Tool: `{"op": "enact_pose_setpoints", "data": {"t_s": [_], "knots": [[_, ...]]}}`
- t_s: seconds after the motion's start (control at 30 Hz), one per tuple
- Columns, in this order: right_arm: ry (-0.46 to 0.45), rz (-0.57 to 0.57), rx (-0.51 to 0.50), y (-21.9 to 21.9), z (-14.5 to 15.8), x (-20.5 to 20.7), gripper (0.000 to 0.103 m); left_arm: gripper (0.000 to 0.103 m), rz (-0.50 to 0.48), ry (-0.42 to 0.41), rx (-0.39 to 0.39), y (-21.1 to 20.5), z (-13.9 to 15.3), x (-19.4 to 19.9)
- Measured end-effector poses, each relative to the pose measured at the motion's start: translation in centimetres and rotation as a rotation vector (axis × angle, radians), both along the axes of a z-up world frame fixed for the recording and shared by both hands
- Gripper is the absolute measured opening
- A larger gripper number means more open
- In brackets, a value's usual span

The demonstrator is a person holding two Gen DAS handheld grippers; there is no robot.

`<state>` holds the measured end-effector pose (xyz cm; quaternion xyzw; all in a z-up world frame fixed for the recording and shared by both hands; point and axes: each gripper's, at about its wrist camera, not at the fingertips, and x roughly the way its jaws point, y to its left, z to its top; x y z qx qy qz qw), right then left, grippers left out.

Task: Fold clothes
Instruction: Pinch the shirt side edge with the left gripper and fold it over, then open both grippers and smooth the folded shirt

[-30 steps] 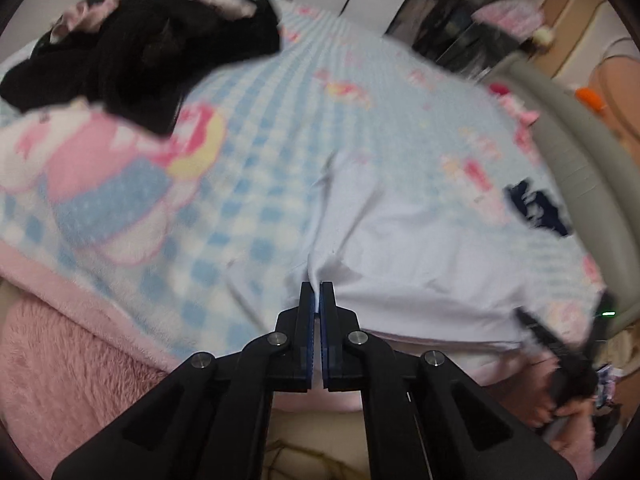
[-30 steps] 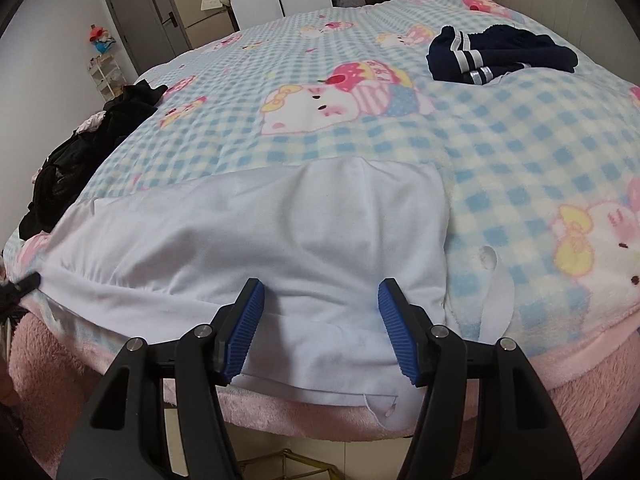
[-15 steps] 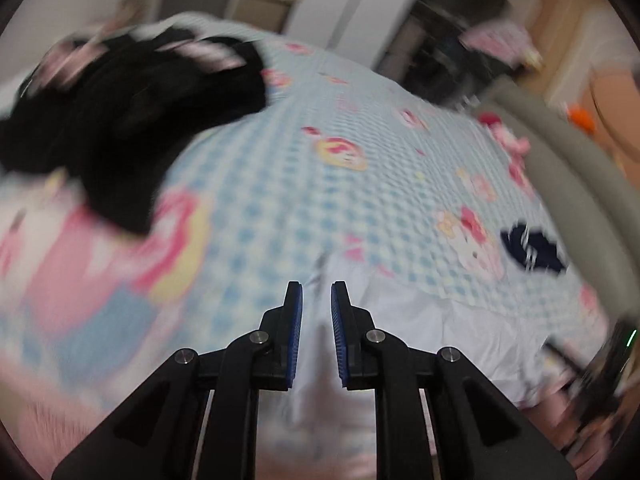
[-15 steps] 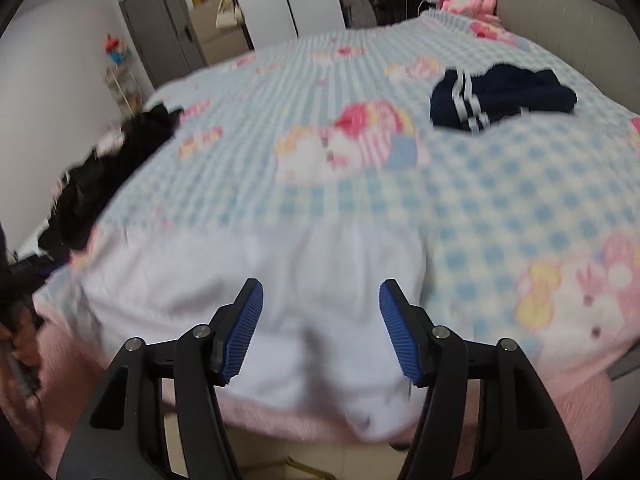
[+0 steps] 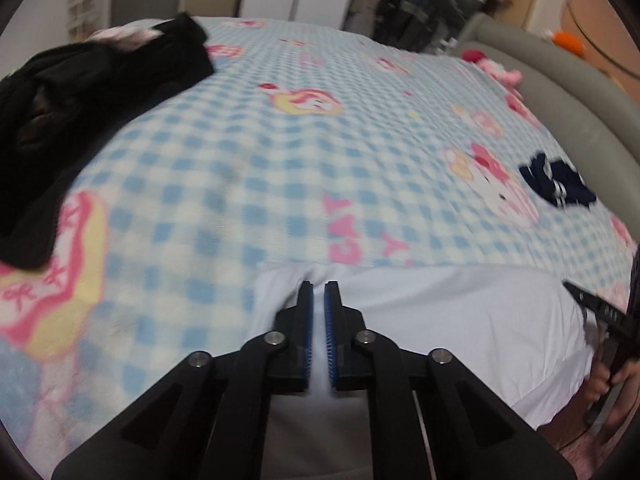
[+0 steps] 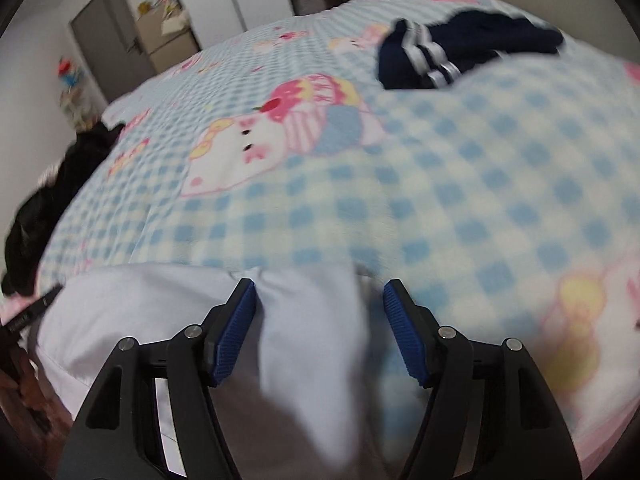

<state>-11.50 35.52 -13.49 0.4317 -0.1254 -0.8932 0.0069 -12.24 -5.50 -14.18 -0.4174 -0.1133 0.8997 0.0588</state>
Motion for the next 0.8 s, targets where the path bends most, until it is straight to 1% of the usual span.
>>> {"op": "enact_pose_setpoints", "data": {"t_s": [0.13,0.17,0.2,0.3,0.33,0.37,0.4,0.47,0.53,0.57,0.6,0.63,0.67,0.73,0.8], "knots": [[0.004,-0.010,0.072,-0.5,0.3,0.2,0.067,0.003,0.043,-0.004,0.056,-1.1,-0.4,0.3],[0.005,-0.013,0.092,-0.7,0.3,0.3,0.067,0.003,0.048,0.000,0.044,-0.9,-0.4,0.4],[0.007,-0.019,0.097,-0.5,0.4,0.5,0.067,0.003,0.065,0.008,0.054,-1.3,-0.2,0.5],[0.017,-0.047,0.079,0.4,0.6,1.1,0.067,0.003,0.121,0.035,0.103,-2.9,0.7,0.9],[0.035,-0.058,0.072,0.7,1.0,1.4,0.067,0.003,0.140,0.044,0.119,-3.4,0.9,1.0],[0.064,-0.070,0.064,0.9,1.4,1.9,0.066,0.003,0.143,0.056,0.142,-4.2,1.5,1.0],[0.092,-0.082,0.057,1.2,1.9,2.3,0.066,0.003,0.143,0.075,0.149,-4.7,2.2,1.1],[0.172,-0.089,0.059,0.9,3.5,3.6,0.067,0.004,0.094,0.111,0.135,-4.1,3.8,1.6],[0.251,-0.082,0.073,-0.1,5.2,5.0,0.067,0.004,0.010,0.122,0.103,-1.8,4.7,2.2],[0.275,-0.065,0.072,-0.9,5.7,5.5,0.067,0.005,-0.034,0.113,0.089,-0.3,4.7,2.4],[0.280,-0.039,0.070,-1.8,6.0,5.7,0.067,0.006,-0.077,0.101,0.077,1.3,4.5,2.5],[0.267,-0.012,0.070,-2.8,5.9,5.7,0.067,0.011,-0.123,0.083,0.063,3.2,4.1,2.7],[0.248,0.012,0.071,-3.7,5.4,5.7,0.067,0.020,-0.158,0.068,0.051,4.9,3.5,2.9],[0.208,0.060,0.073,-5.6,4.6,5.6,0.066,0.031,-0.194,0.044,0.043,7.4,2.4,3.4],[0.171,0.104,0.081,-7.4,3.5,5.7,0.066,0.038,-0.197,0.030,0.060,9.1,1.6,4.2]]}}
